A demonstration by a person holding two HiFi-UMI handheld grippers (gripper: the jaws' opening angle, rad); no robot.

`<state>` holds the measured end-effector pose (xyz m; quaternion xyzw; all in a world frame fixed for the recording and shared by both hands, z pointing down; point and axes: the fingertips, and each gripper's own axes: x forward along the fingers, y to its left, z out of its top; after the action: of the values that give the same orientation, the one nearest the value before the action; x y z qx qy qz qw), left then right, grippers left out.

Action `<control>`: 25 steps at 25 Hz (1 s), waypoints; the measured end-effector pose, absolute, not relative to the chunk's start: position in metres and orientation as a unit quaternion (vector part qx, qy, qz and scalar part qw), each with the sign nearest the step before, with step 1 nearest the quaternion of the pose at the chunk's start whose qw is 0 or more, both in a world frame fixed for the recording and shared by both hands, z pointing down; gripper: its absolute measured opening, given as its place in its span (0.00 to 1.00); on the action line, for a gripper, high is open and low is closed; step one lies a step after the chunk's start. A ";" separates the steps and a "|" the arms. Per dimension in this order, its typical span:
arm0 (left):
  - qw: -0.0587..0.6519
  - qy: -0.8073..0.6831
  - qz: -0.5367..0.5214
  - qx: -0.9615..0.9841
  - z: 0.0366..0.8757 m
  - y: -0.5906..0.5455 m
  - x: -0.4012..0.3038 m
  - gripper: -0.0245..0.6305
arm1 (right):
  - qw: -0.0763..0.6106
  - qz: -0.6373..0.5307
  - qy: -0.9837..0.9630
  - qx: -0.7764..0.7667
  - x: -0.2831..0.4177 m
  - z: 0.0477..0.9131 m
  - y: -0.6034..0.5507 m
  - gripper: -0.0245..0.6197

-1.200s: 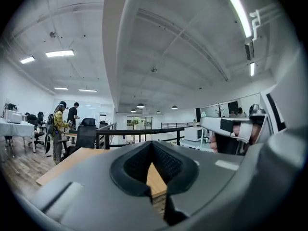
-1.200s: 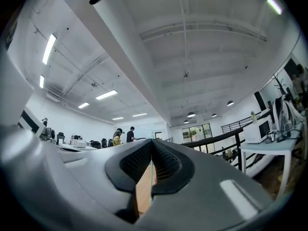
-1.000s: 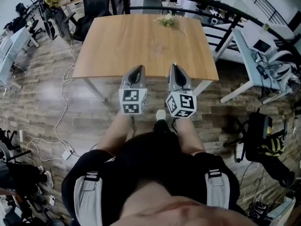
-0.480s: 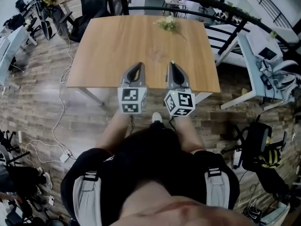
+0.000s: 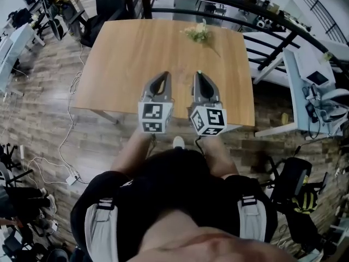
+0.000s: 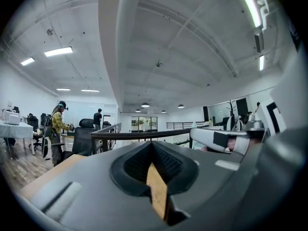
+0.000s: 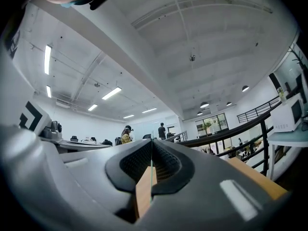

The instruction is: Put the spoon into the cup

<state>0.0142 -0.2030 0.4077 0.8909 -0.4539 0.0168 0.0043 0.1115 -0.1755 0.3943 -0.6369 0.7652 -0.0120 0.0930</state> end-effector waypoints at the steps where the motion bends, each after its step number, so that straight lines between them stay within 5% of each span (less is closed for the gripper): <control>1: 0.007 -0.456 0.020 0.890 0.407 -0.211 0.018 0.06 | 0.094 -0.013 0.766 -0.636 0.115 0.394 -0.184 0.04; 25: 0.042 -0.512 0.024 0.858 0.414 -0.326 0.030 0.06 | 0.100 -0.020 0.802 -0.589 0.140 0.397 -0.311 0.04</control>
<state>0.0301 -0.3264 0.4144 0.8576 -0.5120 0.0243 0.0423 0.1396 -0.3107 0.3967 -0.5888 0.8018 -0.0203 0.1002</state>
